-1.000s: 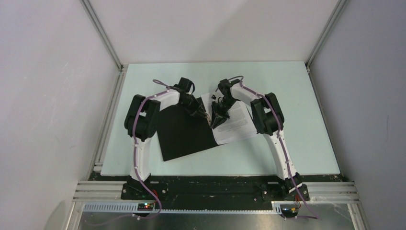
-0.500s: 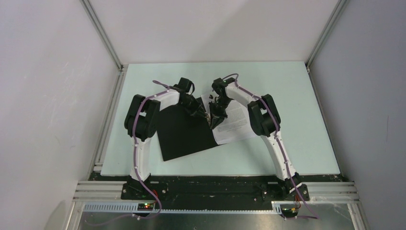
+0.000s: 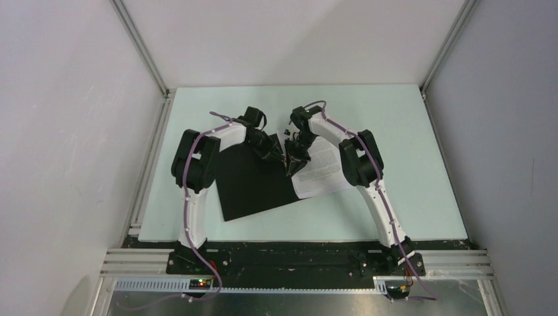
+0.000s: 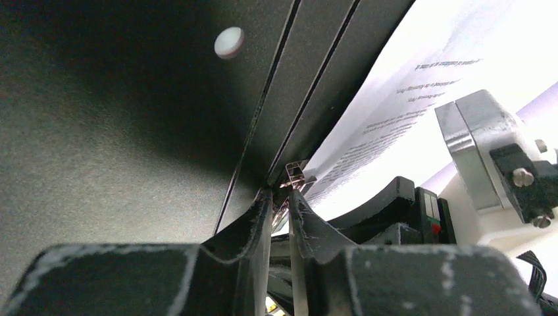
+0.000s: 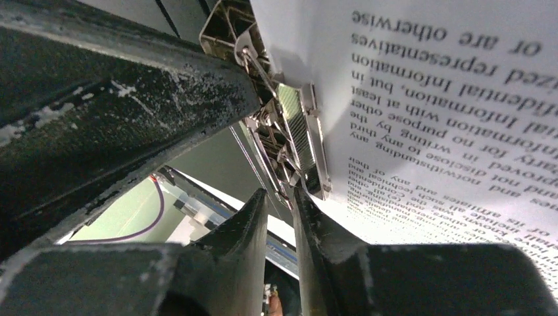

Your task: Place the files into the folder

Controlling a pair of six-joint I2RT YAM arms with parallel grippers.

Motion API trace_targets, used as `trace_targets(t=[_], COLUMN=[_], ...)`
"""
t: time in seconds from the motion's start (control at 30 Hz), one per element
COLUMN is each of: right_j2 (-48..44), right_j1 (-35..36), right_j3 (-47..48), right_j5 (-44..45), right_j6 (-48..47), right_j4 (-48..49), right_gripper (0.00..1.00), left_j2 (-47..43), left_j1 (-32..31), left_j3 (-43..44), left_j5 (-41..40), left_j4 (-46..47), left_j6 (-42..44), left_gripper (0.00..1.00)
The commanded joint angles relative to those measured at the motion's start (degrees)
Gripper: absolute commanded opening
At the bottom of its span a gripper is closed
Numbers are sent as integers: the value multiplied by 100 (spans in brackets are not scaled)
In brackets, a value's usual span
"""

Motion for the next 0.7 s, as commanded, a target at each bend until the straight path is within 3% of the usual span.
trace_targets(t=[0.0,0.17,0.43,0.57,0.67], right_j2=[-567,-1175,-1876,-2110,-2179], right_j1=[-17,-244,-782,-1308,-1831], right_j3=[-311,-710,-469,-555,-533], right_j5=[-130,-320,-686,-151,174], right_j6=[-64,-132,-482,-784,-1057], right_j4=[419,435,522,610,622], right_gripper=[29,35,49,59,66], left_j2=[209,-18,-680,-1287,-1724], left_j1=[-4,62,554,1007,1317], left_j3=[72,462,2014,1817,1290], left_j5=[-271,-157,164,-345,-1171], left_j4=[-308,-314,-329,-907,-1462], left_j6=[72,439,2239,3116,3579], left_gripper=[23,38,66,75,80])
